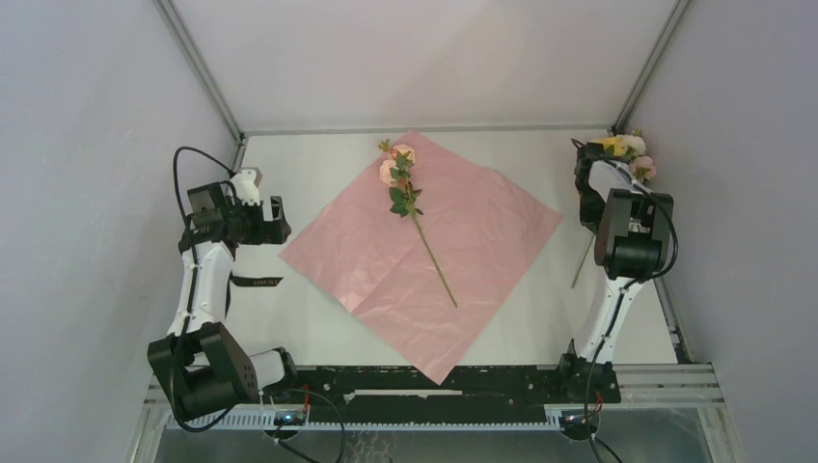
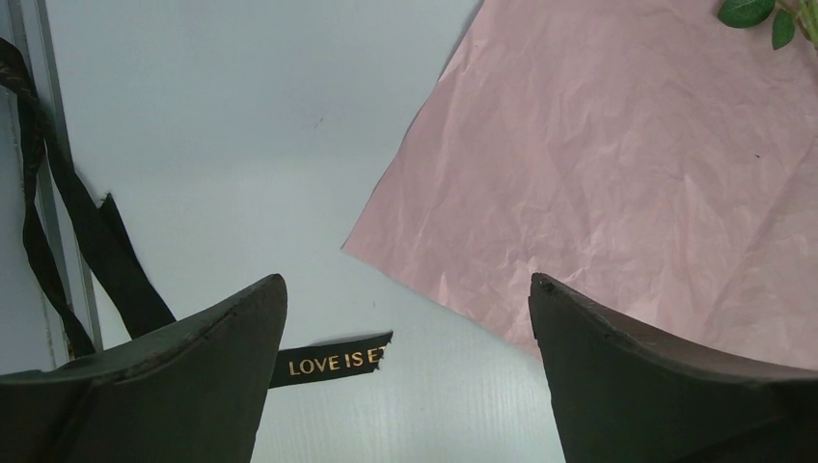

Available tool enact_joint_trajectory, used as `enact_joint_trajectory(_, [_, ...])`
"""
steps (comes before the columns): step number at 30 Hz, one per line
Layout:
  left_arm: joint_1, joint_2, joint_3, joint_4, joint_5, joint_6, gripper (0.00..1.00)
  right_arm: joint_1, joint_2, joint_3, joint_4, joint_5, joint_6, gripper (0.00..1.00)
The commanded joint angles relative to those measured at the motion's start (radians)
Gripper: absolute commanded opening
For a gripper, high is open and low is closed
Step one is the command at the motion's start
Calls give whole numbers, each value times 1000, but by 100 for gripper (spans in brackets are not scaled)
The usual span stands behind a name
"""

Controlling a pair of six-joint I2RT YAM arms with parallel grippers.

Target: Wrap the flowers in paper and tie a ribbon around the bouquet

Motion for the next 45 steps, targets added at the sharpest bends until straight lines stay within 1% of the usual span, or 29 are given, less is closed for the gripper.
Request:
enact_joint_trajectory(1, [-7, -25, -18, 11, 26, 19, 100, 111, -177, -2, 74, 282, -83, 0])
enact_joint_trajectory(4, [-7, -28, -18, 11, 32, 18, 100, 166, -297, 23, 60, 345, -115, 0])
enact_joint_trajectory(7, [-6, -28, -17, 13, 39, 18, 100, 184, -369, 67, 1, 336, -116, 0])
enact_joint_trajectory(11, [-7, -31, -17, 12, 46, 18, 100, 188, -399, 87, -84, 315, -59, 1])
enact_joint_trajectory(14, [-6, -34, -15, 8, 55, 17, 100, 184, -417, 54, -65, 277, -39, 0])
enact_joint_trajectory(18, [-5, -41, -16, 8, 59, 20, 100, 143, -390, 34, -103, 374, 29, 0])
enact_joint_trajectory(20, [-6, -41, -17, 9, 59, 20, 100, 143, -409, 28, -99, 373, 56, 0])
enact_joint_trajectory(21, [-6, -38, -17, 9, 60, 20, 100, 159, -441, 11, -63, 311, 39, 0])
enact_joint_trajectory(22, [-6, -38, -16, 9, 62, 21, 100, 181, -496, -22, 3, 197, -11, 0])
enact_joint_trajectory(23, [-6, -36, -16, 8, 66, 25, 100, 234, -587, -67, 73, 44, -90, 0])
enact_joint_trajectory(24, [-7, -35, -12, 7, 77, 31, 100, 267, -656, -124, 157, -73, -128, 0])
enact_joint_trajectory(26, [-10, -27, 26, -22, 127, 52, 98, 298, -751, -190, 244, -218, -115, 0])
enact_joint_trajectory(30, [-59, 4, 187, -183, 295, 120, 97, 255, -842, -187, 240, -434, 54, 0])
enact_joint_trajectory(32, [-109, 17, 243, -214, 353, 110, 97, 207, -879, -185, 239, -494, 168, 0])
enact_joint_trajectory(33, [-137, 21, 263, -215, 381, 96, 97, 184, -896, -187, 238, -549, 216, 0])
enact_joint_trajectory(35, [-198, 31, 310, -215, 449, 61, 97, 143, -930, -223, 297, -750, 312, 0])
enact_joint_trajectory(36, [-245, 37, 343, -214, 486, 42, 98, 163, -950, -249, 388, -839, 385, 0])
enact_joint_trajectory(37, [-277, 40, 362, -207, 530, 14, 99, 198, -956, -271, 468, -890, 414, 0])
enact_joint_trajectory(38, [-312, 43, 385, -193, 572, -21, 100, 296, -947, -274, 525, -900, 437, 0])
enact_joint_trajectory(40, [-358, 47, 427, -147, 653, -122, 100, 464, -891, -239, 588, -820, 420, 0])
enact_joint_trajectory(42, [-356, 49, 446, -72, 672, -277, 100, 601, -762, -144, 551, -652, 398, 0])
enact_joint_trajectory(43, [-347, 49, 455, -67, 656, -316, 100, 639, -674, -74, 498, -592, 399, 0])
enact_joint_trajectory(45, [-324, 36, 445, -95, 582, -310, 100, 690, -478, 108, 354, -543, 393, 0])
